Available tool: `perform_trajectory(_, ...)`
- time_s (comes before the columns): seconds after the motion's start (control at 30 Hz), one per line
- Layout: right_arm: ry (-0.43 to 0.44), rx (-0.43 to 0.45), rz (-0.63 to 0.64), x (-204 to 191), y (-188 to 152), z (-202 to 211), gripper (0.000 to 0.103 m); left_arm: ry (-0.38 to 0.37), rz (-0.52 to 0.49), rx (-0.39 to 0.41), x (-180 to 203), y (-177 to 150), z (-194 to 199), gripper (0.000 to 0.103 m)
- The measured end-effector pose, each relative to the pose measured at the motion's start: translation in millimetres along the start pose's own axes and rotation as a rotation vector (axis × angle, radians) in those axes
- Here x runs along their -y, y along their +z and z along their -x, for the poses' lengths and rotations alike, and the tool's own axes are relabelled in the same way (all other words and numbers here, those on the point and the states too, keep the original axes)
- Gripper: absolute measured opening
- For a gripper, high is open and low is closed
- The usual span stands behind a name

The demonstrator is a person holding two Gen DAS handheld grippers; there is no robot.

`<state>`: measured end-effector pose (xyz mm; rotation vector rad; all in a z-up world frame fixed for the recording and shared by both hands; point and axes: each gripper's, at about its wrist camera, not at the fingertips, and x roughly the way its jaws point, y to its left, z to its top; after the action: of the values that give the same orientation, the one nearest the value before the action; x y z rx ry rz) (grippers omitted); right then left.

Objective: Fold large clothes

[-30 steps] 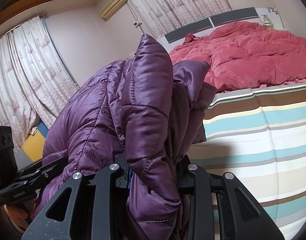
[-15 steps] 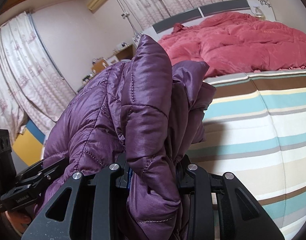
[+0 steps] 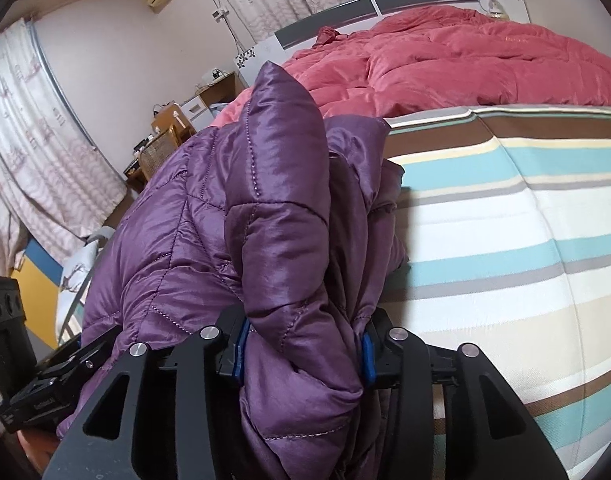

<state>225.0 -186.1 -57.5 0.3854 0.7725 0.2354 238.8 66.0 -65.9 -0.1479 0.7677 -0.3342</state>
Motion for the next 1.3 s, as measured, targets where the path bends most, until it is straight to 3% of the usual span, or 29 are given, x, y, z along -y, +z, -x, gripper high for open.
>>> perform_trajectory(0.47,-0.047,0.013,0.019,2,-13,37,0.045,0.129,-0.061,0.03,18,-14,40,0.089)
perform_trajectory(0.53,-0.07,0.01,0.027,6,-14,35,0.052,0.131,-0.052,0.026,16,-17,39,0.09)
perform_trajectory(0.83,-0.077,-0.042,-0.006,16,-1,6,0.053,0.13,0.051,-0.034,-2,-20,11,0.095)
perform_trajectory(1.03,-0.102,-0.016,0.009,1,-2,33,0.053,0.23,0.029,-0.031,13,-18,30,0.096)
perform_trajectory(1.07,-0.1,-0.011,0.002,0,-3,38,0.055,0.241,0.031,-0.03,14,-19,33,0.1)
perform_trajectory(1.13,-0.096,-0.002,-0.01,-3,-6,49,0.07,0.267,0.04,-0.022,16,-20,42,0.101)
perform_trajectory(1.27,-0.084,0.039,0.008,-11,-18,77,0.073,0.292,0.041,-0.004,19,-24,60,0.101)
perform_trajectory(1.3,-0.088,0.047,0.018,-13,-21,84,0.077,0.304,0.038,0.002,21,-27,66,0.101)
